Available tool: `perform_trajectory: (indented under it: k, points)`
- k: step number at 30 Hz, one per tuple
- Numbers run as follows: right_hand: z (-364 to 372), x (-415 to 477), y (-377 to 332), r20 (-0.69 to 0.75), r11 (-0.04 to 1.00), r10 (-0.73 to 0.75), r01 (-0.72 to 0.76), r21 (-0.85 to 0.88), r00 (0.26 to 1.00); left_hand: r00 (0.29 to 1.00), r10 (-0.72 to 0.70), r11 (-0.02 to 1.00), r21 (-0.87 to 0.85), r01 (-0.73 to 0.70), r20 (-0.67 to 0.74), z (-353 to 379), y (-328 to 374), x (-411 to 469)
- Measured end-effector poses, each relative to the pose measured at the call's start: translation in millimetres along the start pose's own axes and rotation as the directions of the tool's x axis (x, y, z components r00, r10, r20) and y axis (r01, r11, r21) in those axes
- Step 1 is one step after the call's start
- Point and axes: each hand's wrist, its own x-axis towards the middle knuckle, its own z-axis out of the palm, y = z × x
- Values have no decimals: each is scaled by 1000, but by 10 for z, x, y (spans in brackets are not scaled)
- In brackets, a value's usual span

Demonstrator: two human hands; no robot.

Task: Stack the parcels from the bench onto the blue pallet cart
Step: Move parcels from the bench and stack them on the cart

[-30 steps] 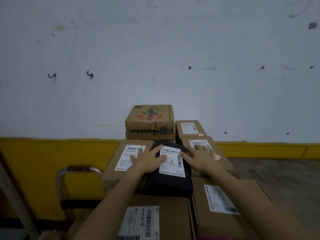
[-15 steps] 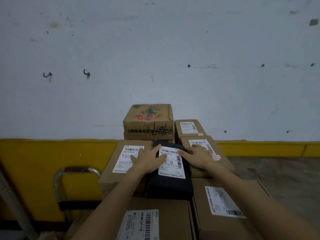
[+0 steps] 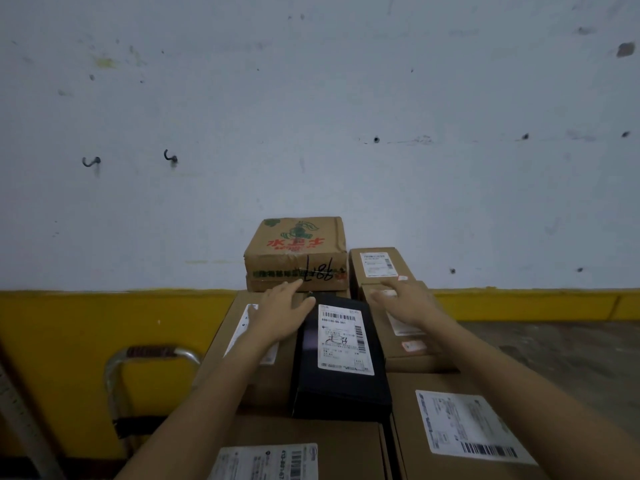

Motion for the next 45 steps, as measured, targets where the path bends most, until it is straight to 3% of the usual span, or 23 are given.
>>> perform_trajectory:
  k: [5,11,15,18,24,29,32,34,37,39,41,45]
  points:
    - [-56,312,-55,-22,993,2,0,114,1000,997,-9,990,137,19,-74,-191,-92,290]
    - [153,735,-536,20,948,-192,180,264,981,986,-63,987,138,84,-154,-241,-289,770]
    - [313,951,-664,-22,937,-211,208,282,977,977,-155,987,30,161,-144,-204,-531,992]
    - [413,1024,-651,-66,930,-219,228,289,974,974,-150,985,-106,134,-169,-147,-591,1064]
    - [458,1061,-623,-107,913,-234,256,317,966,977,-125,985,-139,101,-173,-134,-592,1098]
    - [284,1062,-450,-27,895,-245,237,377,969,982,-161,982,-112,150,-101,-284,-569,1036]
    - [62,1084,-11,-74,930,-136,153,335,988,974,-184,970,-183,159,-135,-394,-650,910]
    - [-52,1076,347,-58,955,8,10,295,998,973,-218,950,-243,195,-73,-450,-751,747]
    - [-114,1035,750,62,927,218,-226,299,974,892,-397,829,-333,449,214,-462,-878,455]
    - [-99,1012,880,204,862,307,-363,355,929,827,-388,763,-360,536,408,-443,-907,319]
    - [-58,991,912,323,802,336,-449,394,884,816,-334,716,-436,545,472,-393,-951,302]
    - [16,1019,856,411,741,273,-462,487,870,834,-354,672,-505,542,424,-345,-987,321]
